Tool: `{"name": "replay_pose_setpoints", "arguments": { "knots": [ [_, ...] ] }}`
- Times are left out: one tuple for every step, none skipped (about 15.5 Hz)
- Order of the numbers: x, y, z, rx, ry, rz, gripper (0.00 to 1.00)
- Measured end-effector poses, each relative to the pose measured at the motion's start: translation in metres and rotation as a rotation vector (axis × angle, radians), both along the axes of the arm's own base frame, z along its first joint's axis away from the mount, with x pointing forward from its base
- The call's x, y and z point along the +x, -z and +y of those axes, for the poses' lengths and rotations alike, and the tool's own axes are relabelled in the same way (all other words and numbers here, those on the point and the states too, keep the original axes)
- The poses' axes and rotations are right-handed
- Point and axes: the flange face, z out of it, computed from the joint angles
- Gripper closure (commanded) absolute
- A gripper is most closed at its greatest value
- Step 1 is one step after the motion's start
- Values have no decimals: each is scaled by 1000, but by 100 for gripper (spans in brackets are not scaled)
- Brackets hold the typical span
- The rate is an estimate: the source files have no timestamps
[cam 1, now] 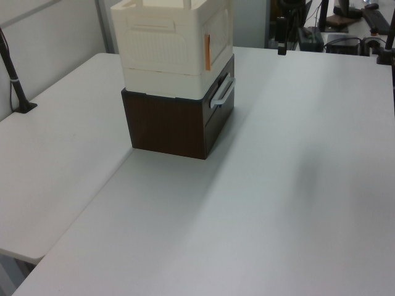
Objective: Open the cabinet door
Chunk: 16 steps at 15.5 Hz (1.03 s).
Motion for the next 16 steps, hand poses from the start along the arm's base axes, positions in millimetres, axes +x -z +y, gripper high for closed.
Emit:
{"name": "replay_pose_setpoints", "arguments": {
  "knots": [
    [0,1,0,0,0,2,0],
    [0,1,0,0,0,2,0],
    [0,1,0,0,0,2,0],
    [0,1,0,0,0,2,0],
    [0,1,0,0,0,2,0],
    [0,1,0,0,0,2,0],
    [0,1,0,0,0,2,0],
    [0,1,0,0,0,2,0],
    [0,1,0,0,0,2,0],
    [1,1,0,0,0,2,0],
    [1,1,0,0,0,2,0],
    [1,2,0,0,1,3,0],
    [1,3,0,0,1,4,0],
    [2,4,0,0,1,6,0],
    [3,5,0,0,1,8,0],
    [3,6,-1,1,0,8,0]
  ]
}}
